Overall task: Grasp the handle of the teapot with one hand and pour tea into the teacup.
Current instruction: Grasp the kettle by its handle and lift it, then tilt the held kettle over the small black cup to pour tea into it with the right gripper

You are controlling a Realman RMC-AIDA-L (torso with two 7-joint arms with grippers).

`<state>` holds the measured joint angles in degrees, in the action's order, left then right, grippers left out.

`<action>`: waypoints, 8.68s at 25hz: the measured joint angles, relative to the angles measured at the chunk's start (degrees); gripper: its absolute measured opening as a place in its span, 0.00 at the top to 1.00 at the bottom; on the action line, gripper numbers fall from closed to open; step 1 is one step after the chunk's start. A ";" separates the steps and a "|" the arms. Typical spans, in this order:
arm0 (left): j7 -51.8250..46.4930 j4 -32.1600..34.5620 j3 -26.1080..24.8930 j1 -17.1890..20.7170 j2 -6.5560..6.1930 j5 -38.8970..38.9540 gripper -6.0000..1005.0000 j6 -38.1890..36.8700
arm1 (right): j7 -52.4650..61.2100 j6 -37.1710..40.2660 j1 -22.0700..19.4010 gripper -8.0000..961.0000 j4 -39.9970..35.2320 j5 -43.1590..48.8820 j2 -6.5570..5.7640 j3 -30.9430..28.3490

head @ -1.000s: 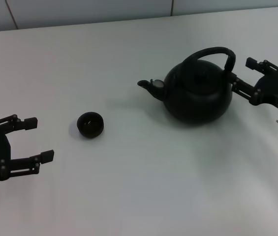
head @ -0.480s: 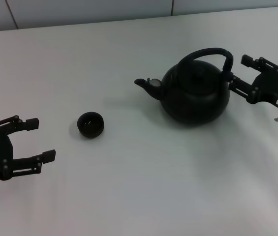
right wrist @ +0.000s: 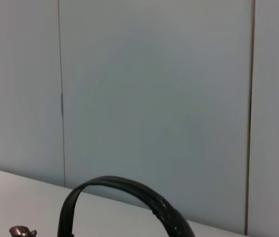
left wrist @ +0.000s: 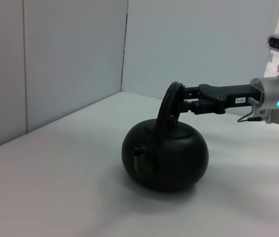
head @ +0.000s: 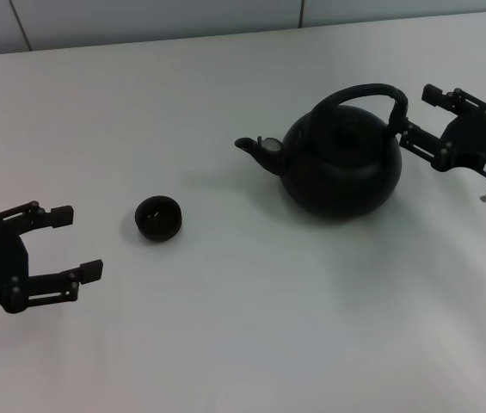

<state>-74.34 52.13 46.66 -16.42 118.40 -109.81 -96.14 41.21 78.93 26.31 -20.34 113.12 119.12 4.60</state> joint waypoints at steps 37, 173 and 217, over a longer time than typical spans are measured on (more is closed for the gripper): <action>0.16 -0.72 -0.34 -0.29 -0.19 -0.32 0.14 0.96 | -5.75 -8.23 3.65 0.90 3.18 -0.71 0.16 -0.01; -3.79 1.57 -1.66 -1.77 -0.28 -0.04 0.14 2.36 | -9.85 -16.36 25.04 0.91 -0.16 -4.50 0.50 26.02; -4.90 1.46 -1.66 -2.48 -0.26 0.03 0.14 4.05 | -13.25 -17.95 26.72 0.91 -1.07 -5.43 0.67 30.17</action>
<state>-79.23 53.60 45.00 -18.90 118.14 -109.78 -92.09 27.96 60.99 53.03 -21.41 107.69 119.80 34.77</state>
